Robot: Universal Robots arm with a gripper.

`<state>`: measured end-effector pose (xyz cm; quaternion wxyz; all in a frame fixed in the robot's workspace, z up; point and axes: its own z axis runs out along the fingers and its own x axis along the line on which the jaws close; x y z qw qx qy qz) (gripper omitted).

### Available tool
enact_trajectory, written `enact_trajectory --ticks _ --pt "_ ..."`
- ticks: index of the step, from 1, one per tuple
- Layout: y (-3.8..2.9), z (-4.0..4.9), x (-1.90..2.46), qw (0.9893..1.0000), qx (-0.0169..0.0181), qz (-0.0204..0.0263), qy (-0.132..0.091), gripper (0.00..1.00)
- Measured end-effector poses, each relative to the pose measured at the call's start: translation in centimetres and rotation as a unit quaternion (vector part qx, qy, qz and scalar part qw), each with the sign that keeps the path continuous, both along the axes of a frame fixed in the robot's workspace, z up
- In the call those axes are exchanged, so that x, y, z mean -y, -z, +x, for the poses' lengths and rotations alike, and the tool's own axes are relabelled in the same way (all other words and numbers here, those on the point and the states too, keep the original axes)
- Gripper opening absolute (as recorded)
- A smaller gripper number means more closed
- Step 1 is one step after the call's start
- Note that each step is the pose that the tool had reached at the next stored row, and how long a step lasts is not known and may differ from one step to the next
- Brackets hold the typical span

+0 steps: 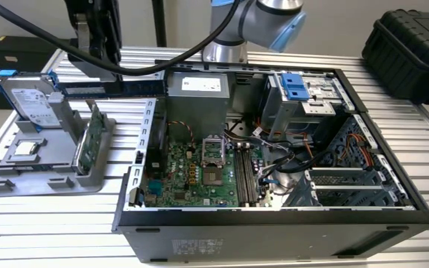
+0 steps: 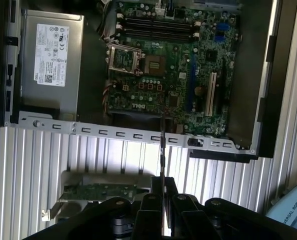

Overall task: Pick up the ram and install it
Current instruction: 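Pick up the ram and move it above insertion slot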

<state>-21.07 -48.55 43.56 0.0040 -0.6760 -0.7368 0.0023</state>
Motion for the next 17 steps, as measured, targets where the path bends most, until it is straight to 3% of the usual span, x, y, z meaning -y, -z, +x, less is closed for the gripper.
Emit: enact_trajectory --ticks 17 --pt "0.0 3.11 0.0 1.0 0.0 0.0 0.0 0.0"
